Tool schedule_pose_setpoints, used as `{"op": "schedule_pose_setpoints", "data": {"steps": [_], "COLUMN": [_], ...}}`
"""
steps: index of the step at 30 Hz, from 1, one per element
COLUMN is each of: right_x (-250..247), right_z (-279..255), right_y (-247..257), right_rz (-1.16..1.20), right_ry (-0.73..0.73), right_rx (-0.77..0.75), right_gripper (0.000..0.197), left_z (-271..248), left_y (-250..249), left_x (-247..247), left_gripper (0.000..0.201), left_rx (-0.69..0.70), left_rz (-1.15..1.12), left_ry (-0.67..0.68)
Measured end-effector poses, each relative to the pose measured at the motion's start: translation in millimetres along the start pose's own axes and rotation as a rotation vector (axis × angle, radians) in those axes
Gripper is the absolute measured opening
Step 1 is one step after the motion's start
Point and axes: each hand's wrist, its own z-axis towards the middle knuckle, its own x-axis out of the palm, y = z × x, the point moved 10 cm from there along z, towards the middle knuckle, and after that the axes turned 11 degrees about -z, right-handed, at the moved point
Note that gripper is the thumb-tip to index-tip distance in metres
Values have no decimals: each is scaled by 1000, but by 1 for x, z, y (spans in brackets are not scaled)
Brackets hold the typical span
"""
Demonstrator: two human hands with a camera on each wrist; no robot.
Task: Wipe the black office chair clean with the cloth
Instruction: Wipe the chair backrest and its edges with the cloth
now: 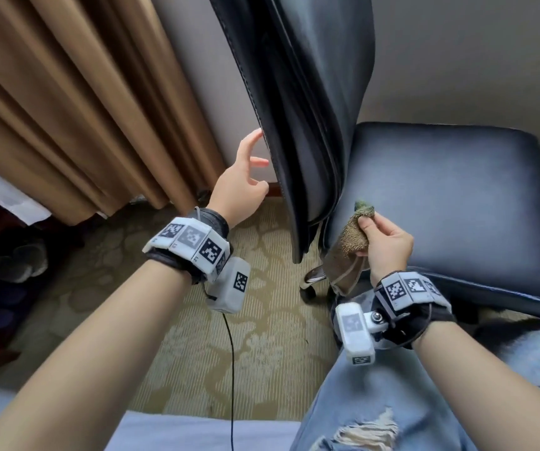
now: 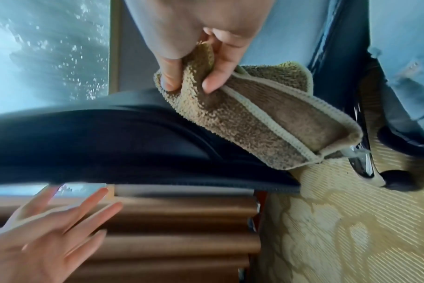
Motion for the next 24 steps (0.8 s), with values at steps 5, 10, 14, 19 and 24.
{"op": "schedule_pose_setpoints", "data": {"steps": [5, 10, 14, 19, 24], "right_x": [34, 60, 74, 88, 84], "right_z": [-24, -40, -57, -67, -58], "right_y": [-12, 5, 18, 33, 53], "right_rz": [-38, -66, -82, -130, -305], "right_ry": [158, 382, 536, 653, 589], "right_rx": [-1, -41, -64, -114, -301], "right_gripper": [27, 14, 15, 18, 33], "left_z": [-24, -58, -66, -58, -61], "left_y": [60, 75, 71, 73, 84], "left_x": [46, 82, 91, 80, 66], "left_gripper": [43, 50, 65, 43, 25], "left_rx": [-231, -259, -267, -221, -210], "left_rz": [144, 64, -214, -375, -399], "left_ry": [286, 522, 514, 357, 270]}}
